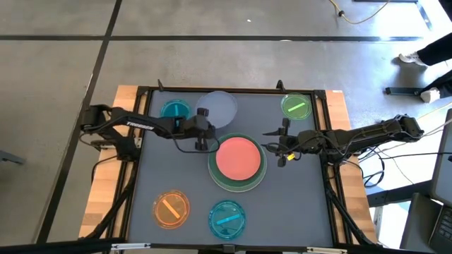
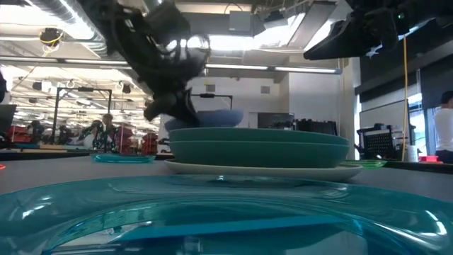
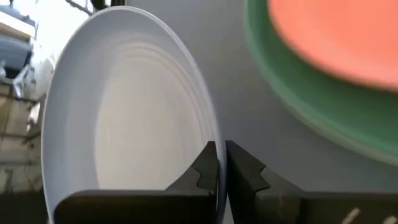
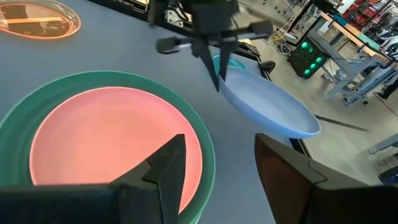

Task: Stack plastic plates
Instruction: Stack the blue plate on top of the orange plate

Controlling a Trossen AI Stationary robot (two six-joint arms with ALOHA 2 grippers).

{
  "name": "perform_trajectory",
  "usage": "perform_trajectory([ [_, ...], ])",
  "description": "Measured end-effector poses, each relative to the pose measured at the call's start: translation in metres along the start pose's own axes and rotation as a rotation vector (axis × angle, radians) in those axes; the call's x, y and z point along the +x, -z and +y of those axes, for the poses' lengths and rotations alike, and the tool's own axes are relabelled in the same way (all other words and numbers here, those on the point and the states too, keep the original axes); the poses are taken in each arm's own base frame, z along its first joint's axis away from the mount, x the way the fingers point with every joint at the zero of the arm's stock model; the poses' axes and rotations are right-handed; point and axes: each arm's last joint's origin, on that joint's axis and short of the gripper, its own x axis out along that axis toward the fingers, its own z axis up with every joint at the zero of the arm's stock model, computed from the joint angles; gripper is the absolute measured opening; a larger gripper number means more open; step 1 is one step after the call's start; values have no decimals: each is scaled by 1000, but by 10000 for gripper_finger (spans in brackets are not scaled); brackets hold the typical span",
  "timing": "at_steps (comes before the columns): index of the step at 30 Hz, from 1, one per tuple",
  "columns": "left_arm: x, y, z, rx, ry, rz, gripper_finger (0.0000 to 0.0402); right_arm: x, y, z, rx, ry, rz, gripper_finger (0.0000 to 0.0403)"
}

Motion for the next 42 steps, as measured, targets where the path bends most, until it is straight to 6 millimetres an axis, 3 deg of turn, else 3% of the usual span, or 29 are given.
perform_trajectory([
  [5,-14,-19,-18,36,38,-123,9,0,0,0,0,0,0,183],
  [14,-38,-50,-58,51,320,-437,10,0,0,0,0,0,0,183],
  [20,-48,-58,-73,48,473,-533,10,0,0,0,0,0,-1,183],
  [30,-23,-56,-87,-9,476,-490,10,0,0,0,0,0,0,183],
  [37,-20,-55,-89,-76,489,-472,11,0,0,0,0,0,0,183],
  [42,-19,-56,-88,-164,471,-446,50,0,0,0,0,0,0,183],
])
